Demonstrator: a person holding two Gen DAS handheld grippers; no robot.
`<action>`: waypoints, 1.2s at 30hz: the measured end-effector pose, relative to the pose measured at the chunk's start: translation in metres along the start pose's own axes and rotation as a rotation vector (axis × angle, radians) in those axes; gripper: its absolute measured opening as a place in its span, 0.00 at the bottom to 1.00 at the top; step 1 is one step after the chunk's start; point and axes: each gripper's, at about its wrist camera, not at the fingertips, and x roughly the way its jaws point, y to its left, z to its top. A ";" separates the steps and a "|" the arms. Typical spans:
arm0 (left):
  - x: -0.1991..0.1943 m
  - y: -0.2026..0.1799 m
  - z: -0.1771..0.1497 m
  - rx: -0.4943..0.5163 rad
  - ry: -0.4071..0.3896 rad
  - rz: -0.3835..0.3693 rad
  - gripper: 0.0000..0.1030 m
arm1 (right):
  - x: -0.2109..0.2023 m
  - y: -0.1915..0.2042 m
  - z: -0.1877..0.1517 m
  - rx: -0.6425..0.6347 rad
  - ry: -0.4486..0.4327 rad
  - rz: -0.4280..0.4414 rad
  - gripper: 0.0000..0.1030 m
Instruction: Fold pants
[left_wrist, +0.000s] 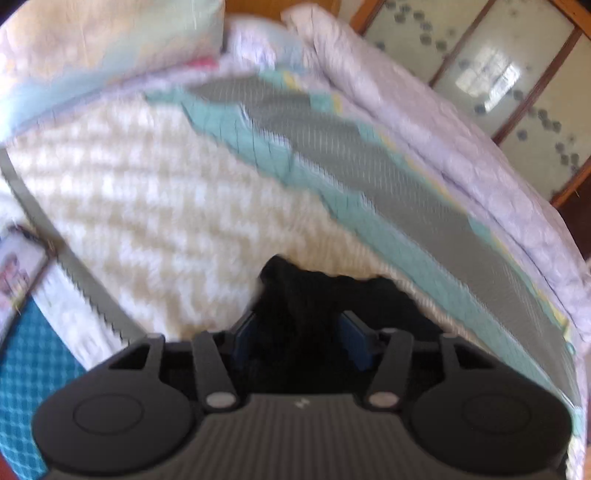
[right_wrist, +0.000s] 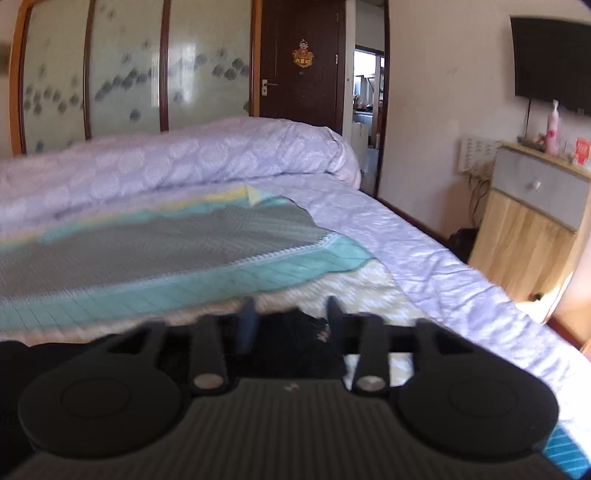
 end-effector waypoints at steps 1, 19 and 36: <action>0.001 0.005 -0.005 0.000 0.014 0.003 0.49 | -0.003 -0.005 -0.007 -0.020 -0.005 -0.025 0.50; -0.074 0.018 -0.069 0.150 0.062 -0.055 0.74 | 0.102 -0.030 -0.042 0.479 0.382 0.085 0.09; -0.086 0.047 -0.096 0.098 0.147 -0.078 0.93 | -0.050 -0.122 -0.113 0.603 0.247 0.181 0.53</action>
